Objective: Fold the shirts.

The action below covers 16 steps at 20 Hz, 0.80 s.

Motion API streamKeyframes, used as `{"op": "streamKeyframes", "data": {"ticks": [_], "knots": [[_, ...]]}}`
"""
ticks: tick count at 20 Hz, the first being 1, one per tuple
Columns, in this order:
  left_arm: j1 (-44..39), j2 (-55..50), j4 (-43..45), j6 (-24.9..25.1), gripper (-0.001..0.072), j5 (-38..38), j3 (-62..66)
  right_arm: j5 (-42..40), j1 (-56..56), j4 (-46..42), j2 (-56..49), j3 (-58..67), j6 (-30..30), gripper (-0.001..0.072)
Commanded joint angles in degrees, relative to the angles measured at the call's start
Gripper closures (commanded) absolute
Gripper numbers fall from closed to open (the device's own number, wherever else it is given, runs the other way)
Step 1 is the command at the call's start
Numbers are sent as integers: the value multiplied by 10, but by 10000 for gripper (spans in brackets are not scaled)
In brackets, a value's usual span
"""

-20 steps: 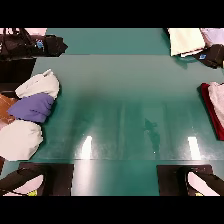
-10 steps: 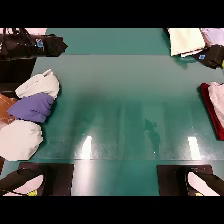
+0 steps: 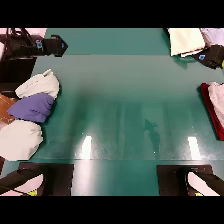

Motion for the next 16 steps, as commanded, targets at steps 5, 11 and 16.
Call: {"op": "streamKeyframes", "data": {"ticks": [5,11,16], "knots": [[115,-162,153,-28,156,-82,-2,0,0,0,0,0,0,698],[162,-254,153,-28,157,-87,-2,-2,0,0,0,0,0,697],[162,-244,151,-27,674,-93,22,-8,0,5,0,0,1,697]]}}
